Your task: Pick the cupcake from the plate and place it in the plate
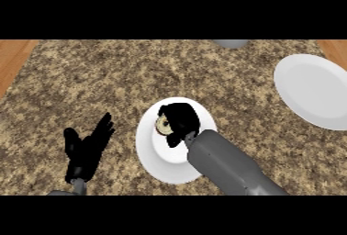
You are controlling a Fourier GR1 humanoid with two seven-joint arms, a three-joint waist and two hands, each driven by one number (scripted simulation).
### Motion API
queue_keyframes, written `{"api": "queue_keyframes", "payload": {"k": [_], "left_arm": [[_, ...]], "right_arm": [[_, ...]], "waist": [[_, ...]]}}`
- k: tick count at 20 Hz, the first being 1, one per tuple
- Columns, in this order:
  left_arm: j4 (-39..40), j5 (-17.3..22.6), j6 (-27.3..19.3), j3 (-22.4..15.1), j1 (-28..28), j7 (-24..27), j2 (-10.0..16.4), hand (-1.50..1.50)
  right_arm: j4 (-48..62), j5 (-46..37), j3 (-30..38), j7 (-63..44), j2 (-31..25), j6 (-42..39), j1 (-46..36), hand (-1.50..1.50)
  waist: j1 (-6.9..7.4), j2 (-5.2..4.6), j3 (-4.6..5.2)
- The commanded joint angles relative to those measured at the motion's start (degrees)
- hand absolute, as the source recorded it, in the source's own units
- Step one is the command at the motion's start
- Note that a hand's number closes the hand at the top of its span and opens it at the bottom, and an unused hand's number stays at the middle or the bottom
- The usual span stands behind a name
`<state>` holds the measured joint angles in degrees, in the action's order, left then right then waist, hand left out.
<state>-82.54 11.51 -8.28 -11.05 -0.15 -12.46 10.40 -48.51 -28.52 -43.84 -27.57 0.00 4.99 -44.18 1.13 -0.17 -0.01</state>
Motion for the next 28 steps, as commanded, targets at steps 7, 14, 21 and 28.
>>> {"api": "queue_keyframes", "payload": {"k": [7, 14, 21, 28], "left_arm": [[0.8, 0.0, 3.2, 2.4, 0.1, 0.0, 0.3, 0.0], [-0.5, -0.8, 2.9, 2.3, -5.0, 2.9, 0.2, 0.0], [1.8, -1.0, 0.3, 4.1, -2.7, 2.0, -1.0, 0.0], [-1.7, -0.6, 2.9, 3.8, -6.1, 2.9, 0.8, 0.0]], "right_arm": [[6.8, -0.2, -6.1, 5.0, 0.0, 7.6, -1.6, 1.5], [-6.3, -7.0, -1.8, 7.3, -4.5, 21.6, 6.5, 1.5], [-30.3, -12.0, -0.6, 1.9, -20.1, 28.8, 20.1, 1.5], [-50.0, -9.5, 10.3, -3.2, -29.5, 35.7, 31.8, 1.5]], "waist": [[0.19, -0.05, 0.0], [-1.88, 0.58, -0.01], [-4.77, 1.14, 0.09], [-3.61, 0.93, 0.04]]}}
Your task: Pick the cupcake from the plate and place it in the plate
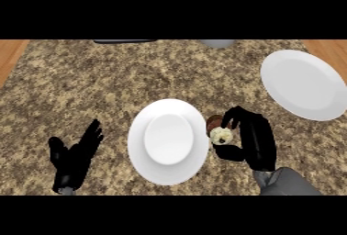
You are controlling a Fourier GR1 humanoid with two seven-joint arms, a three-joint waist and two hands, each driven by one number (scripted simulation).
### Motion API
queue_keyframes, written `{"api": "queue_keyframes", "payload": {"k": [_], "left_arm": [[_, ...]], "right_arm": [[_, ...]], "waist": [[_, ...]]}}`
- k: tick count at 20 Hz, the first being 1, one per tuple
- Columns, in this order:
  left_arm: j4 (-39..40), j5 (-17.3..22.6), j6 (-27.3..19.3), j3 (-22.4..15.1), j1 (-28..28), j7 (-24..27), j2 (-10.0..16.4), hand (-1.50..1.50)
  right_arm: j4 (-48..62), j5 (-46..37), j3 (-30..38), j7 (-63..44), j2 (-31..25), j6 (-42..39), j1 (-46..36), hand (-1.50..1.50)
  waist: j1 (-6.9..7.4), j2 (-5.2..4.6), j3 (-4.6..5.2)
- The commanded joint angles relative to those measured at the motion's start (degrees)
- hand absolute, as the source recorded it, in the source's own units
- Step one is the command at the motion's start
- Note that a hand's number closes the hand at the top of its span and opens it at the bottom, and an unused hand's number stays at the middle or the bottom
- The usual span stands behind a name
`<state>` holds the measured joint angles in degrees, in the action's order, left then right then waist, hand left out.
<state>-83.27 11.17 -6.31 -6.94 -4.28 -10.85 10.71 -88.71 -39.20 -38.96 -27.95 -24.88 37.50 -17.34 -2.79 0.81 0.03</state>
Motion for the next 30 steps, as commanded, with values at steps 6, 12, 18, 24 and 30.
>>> {"api": "queue_keyframes", "payload": {"k": [6, 12, 18, 24, 30], "left_arm": [[2.2, -1.1, 1.3, -0.3, 1.3, 1.4, -0.2, 0.0], [3.2, -2.6, 0.2, -0.9, 3.1, 1.5, -2.2, 0.0], [0.7, -2.7, 0.6, -2.0, 4.1, -2.1, -2.5, 0.0], [-1.4, -2.4, 0.8, -1.9, 2.4, -1.9, -2.6, 0.0], [1.9, -1.2, 3.4, -0.4, 6.0, -1.1, -2.1, 0.0]], "right_arm": [[-10.2, 14.8, 16.4, 6.0, -7.9, 9.5, 11.8, 1.5], [0.2, 28.9, 26.9, 26.1, -8.0, 8.9, 13.8, 1.5], [21.4, 35.3, 39.0, 36.8, -7.3, 4.2, 2.1, 1.5], [43.4, 40.3, 48.1, 51.2, -9.6, -3.5, -9.1, 1.5], [61.5, 40.9, 53.3, 62.3, -11.7, -7.1, -18.3, 1.5]], "waist": [[2.27, -0.91, -0.12], [2.74, -0.97, -0.14], [3.82, -1.18, -0.2], [5.01, -1.39, -0.26], [5.76, -2.0, -0.32]]}}
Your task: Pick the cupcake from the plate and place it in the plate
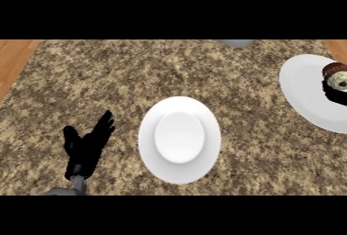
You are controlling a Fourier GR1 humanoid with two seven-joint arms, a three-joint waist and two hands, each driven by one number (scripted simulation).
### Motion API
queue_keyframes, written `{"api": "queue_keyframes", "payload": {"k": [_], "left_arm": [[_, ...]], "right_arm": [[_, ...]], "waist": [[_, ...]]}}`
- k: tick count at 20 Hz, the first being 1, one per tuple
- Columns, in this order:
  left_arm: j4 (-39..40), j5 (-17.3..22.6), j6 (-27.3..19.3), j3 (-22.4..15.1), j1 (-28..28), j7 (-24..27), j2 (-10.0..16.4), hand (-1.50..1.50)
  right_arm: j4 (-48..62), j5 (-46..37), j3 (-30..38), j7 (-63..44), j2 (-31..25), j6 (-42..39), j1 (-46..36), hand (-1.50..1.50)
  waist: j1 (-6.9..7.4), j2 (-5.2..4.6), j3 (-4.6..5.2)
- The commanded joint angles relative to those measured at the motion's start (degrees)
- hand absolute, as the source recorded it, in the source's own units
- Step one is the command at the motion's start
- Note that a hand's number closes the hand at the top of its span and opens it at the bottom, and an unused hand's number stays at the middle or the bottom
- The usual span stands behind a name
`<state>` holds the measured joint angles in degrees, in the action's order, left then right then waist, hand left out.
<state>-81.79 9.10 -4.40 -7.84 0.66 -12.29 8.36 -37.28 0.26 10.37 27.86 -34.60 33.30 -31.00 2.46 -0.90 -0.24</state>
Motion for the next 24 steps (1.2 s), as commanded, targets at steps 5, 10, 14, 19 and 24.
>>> {"api": "queue_keyframes", "payload": {"k": [5, 10, 14, 19, 24], "left_arm": [[-0.8, 0.7, 2.3, -0.5, 1.1, -1.4, 0.5, 0.0], [1.0, -2.5, -0.6, -2.0, 1.8, 1.3, -1.7, 0.0], [2.3, -0.6, 1.5, -0.3, 3.1, 1.0, -0.6, 0.0], [2.0, -0.7, 0.9, -1.4, 1.3, 0.2, -1.7, 0.0], [0.6, -0.4, 1.0, 0.5, 2.0, -0.6, 0.2, 0.0]], "right_arm": [[20.6, -3.8, -0.3, -2.8, -4.5, -4.6, -7.5, 1.5], [25.4, -7.3, -3.9, -2.1, -5.3, -13.5, -8.4, -1.5], [25.6, -5.5, -1.8, 2.0, -4.3, -16.4, -10.6, -1.5], [24.9, 0.7, 4.5, 8.6, -4.1, -21.4, -12.0, -1.5], [27.4, 6.2, 10.7, 10.6, -6.9, -25.0, -11.3, -1.5]], "waist": [[2.58, -0.94, -0.05], [2.76, -1.38, -0.23], [2.85, -1.74, -0.39], [1.54, -1.0, -0.33], [1.34, -0.92, -0.31]]}}
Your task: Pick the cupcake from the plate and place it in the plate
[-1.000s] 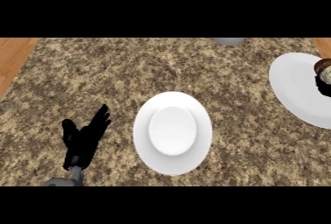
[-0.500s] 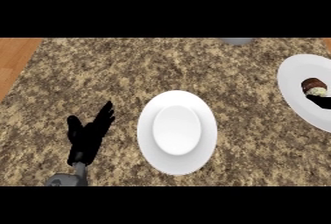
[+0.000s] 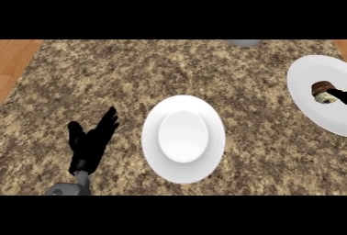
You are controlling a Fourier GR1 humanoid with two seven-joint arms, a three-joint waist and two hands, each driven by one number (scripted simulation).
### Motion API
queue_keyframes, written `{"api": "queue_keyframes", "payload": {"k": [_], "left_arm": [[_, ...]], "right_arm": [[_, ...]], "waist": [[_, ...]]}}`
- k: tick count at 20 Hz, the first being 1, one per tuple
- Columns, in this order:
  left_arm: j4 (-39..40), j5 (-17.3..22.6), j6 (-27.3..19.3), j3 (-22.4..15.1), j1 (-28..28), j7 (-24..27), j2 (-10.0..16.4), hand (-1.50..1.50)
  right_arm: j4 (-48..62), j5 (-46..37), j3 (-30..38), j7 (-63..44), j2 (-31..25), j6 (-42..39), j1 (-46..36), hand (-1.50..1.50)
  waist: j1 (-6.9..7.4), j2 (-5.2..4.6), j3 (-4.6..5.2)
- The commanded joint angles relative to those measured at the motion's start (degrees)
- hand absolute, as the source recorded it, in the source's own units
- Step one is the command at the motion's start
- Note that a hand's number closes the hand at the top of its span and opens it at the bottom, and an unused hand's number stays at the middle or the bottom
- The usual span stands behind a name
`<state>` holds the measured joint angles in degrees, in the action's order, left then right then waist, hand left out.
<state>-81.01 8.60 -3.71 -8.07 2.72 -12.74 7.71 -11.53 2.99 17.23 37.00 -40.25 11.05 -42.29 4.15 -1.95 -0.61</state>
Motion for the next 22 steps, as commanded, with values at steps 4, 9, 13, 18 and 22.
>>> {"api": "queue_keyframes", "payload": {"k": [4, 9, 13, 18, 22], "left_arm": [[2.4, 0.5, 1.0, 1.2, -0.4, 1.9, 0.3, 0.0], [-0.5, -0.1, -1.1, 0.8, 0.5, -1.2, -0.4, 0.0], [-0.9, 0.7, -0.2, 1.2, -1.1, -0.8, -0.2, 0.0], [-1.3, -0.8, -0.4, 1.0, -3.1, 0.7, 0.6, 0.0], [0.7, -1.2, -0.8, 0.8, -2.6, 1.8, -0.7, 0.0]], "right_arm": [[3.1, 5.1, 5.6, 2.6, -4.2, -11.9, 2.1, -1.5], [4.1, 5.2, 5.5, 3.5, -7.5, -24.0, 5.3, -1.5], [4.2, 4.1, 4.5, 6.2, -11.1, -32.5, 9.6, -1.5], [4.0, 1.4, 2.4, 14.9, -9.7, -34.3, 17.7, -1.5], [3.1, -0.2, 1.3, 14.1, -10.5, -32.6, 16.7, -1.5]], "waist": [[-1.17, 0.21, 0.13], [-1.3, 0.49, 0.05], [-1.77, 0.81, 0.11], [-2.5, 1.12, 0.16], [-2.4, 1.14, 0.23]]}}
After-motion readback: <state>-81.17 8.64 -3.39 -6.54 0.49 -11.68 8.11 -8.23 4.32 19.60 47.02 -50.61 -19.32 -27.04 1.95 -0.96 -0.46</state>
